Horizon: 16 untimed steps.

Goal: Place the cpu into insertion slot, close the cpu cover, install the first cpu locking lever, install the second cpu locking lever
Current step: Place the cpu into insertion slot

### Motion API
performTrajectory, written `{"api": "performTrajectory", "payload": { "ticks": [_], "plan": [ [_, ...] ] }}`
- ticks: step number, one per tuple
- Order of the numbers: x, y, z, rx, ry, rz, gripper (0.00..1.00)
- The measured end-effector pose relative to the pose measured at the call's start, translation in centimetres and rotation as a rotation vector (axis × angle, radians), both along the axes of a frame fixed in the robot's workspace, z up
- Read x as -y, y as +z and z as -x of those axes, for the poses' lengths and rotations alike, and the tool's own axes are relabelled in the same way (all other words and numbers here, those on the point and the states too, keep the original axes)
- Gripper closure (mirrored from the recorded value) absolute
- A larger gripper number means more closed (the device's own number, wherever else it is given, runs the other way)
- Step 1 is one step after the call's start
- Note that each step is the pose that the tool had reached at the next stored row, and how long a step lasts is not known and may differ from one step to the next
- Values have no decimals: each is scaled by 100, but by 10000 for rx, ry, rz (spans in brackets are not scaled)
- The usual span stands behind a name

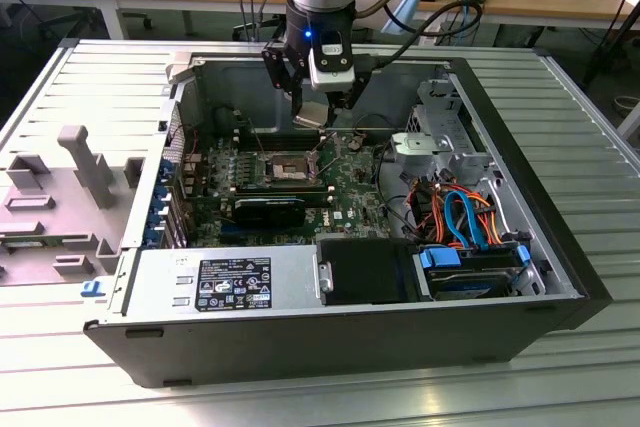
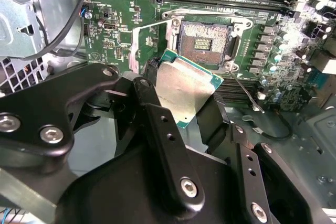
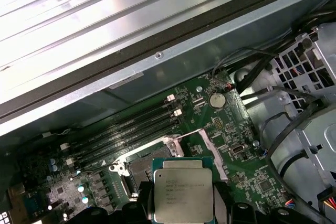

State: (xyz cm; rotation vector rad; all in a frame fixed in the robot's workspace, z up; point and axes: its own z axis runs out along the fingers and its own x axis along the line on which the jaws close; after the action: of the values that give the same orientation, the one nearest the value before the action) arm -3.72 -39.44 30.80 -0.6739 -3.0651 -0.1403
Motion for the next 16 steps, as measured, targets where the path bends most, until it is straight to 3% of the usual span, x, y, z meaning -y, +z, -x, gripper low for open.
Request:
{"api": "performTrajectory", "payload": {
  "ticks": [16],
  "plan": [
    [0, -2, 0, 0, -478, 1, 46]
  ]
}}
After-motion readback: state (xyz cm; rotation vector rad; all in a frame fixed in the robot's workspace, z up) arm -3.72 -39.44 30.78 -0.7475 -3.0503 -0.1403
